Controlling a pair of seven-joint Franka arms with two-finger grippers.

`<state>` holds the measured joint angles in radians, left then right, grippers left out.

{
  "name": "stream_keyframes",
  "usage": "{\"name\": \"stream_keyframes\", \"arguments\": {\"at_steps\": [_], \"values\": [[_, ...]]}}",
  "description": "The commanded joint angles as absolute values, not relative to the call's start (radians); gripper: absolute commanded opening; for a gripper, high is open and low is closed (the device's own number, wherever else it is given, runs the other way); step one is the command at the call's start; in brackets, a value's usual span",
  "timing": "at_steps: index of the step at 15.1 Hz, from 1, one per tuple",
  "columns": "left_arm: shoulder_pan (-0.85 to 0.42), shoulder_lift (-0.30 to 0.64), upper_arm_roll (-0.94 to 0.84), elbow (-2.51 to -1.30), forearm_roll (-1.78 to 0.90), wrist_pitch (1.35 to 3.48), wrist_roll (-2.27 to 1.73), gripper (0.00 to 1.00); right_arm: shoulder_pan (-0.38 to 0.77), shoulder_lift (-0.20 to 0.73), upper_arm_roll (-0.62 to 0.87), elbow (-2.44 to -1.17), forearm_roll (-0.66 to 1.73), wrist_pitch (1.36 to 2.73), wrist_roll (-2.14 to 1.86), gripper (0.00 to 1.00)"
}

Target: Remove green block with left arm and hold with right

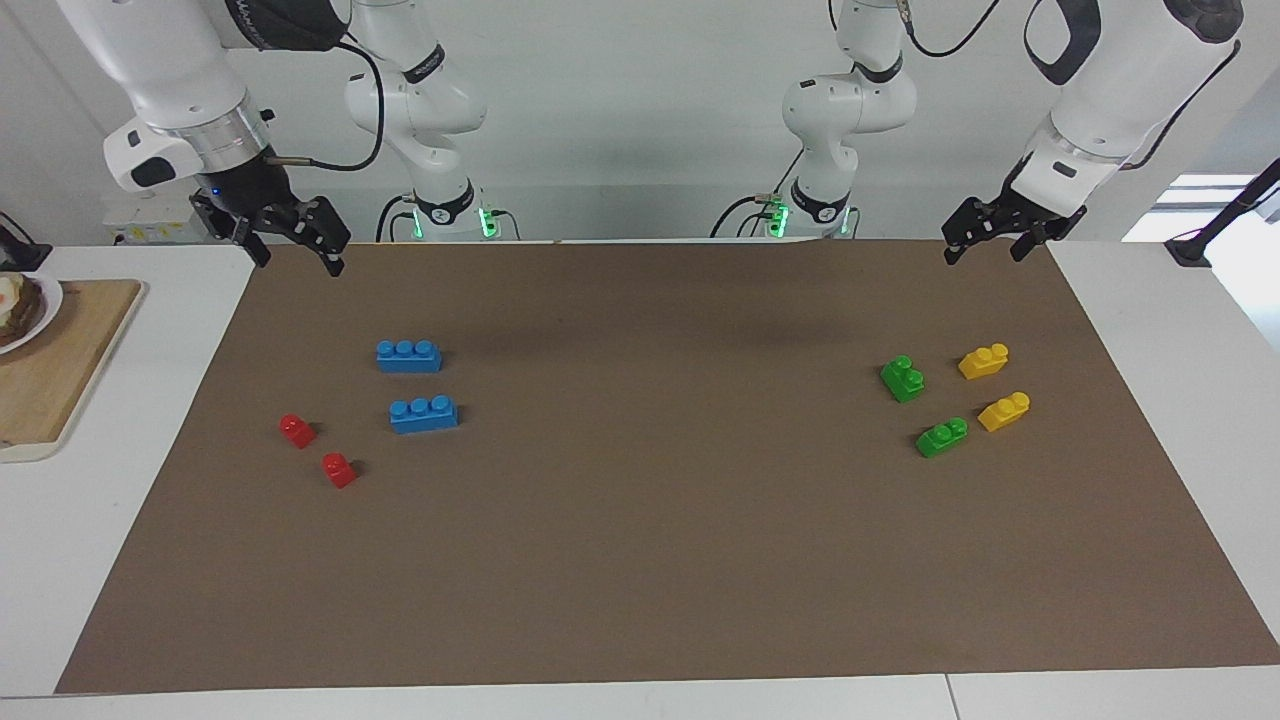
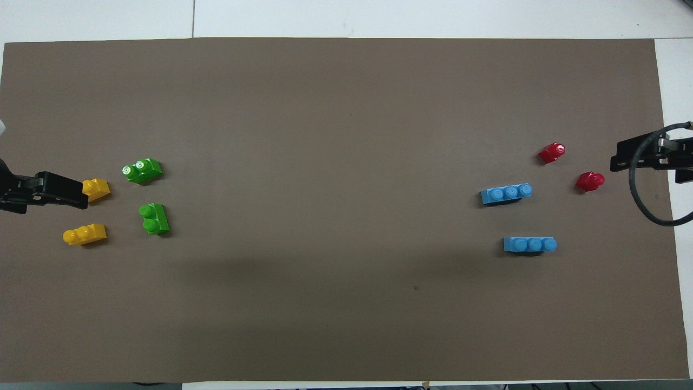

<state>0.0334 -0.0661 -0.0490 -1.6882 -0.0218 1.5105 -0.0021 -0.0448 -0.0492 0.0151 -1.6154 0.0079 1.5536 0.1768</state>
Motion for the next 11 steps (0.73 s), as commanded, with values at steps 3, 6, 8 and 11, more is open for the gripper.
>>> {"name": "stream_keyframes", "arguments": {"at_steps": [3,6,8,11], "values": [[0.032,0.000,-0.038,-1.608,-0.006,1.467,0.012,1.00,-0.049,-0.034,0.021,-1.582,-0.023,1.529,0.149,1.00],[0.028,-0.003,-0.043,-1.601,-0.006,1.462,0.012,1.00,-0.049,-0.034,0.021,-1.583,-0.023,1.534,0.149,1.00],[0.025,-0.018,-0.040,-1.615,-0.009,1.466,0.006,1.00,-0.049,-0.034,0.021,-1.585,-0.021,1.539,0.149,1.00],[0.021,-0.018,-0.040,-1.618,-0.012,1.480,0.005,1.00,-0.049,-0.035,0.023,-1.586,-0.025,1.539,0.149,1.00]]}}
